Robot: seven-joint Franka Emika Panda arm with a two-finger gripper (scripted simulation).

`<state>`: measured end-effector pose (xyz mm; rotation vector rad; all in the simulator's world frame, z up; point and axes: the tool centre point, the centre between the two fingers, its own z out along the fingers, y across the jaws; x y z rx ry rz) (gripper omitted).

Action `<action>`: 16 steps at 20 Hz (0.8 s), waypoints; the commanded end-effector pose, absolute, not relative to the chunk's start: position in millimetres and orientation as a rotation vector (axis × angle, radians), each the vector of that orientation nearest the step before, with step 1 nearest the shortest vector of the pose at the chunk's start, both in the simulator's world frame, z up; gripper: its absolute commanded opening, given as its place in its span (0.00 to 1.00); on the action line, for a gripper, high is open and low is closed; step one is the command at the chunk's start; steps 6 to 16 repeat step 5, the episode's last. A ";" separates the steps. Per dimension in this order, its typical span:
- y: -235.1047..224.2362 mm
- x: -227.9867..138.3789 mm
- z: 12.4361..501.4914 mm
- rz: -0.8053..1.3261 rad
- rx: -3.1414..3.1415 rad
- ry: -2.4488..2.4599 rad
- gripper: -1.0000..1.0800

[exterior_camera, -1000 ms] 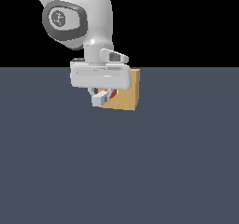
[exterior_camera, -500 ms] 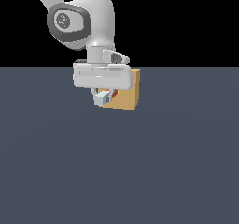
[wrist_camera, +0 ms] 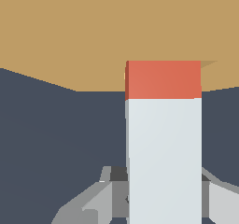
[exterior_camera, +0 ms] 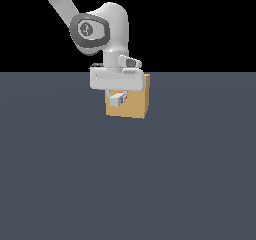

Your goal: Insert the peg into the horizontal hole in a box.

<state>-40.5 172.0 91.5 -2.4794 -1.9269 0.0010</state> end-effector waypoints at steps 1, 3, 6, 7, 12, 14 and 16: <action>180.8 -36.7 92.5 -0.002 -2.482 -1.925 0.00; 184.3 -35.5 92.8 -0.003 -2.482 -1.925 0.00; 185.5 -35.1 92.8 -0.003 -2.482 -1.925 0.00; 185.5 -35.1 92.8 -0.003 -2.482 -1.925 0.00; 185.5 -35.1 92.8 -0.003 -2.482 -1.925 0.00; 185.5 -35.1 92.8 -0.003 -2.482 -1.925 0.00; 185.5 -35.1 92.8 -0.003 -2.482 -1.925 0.00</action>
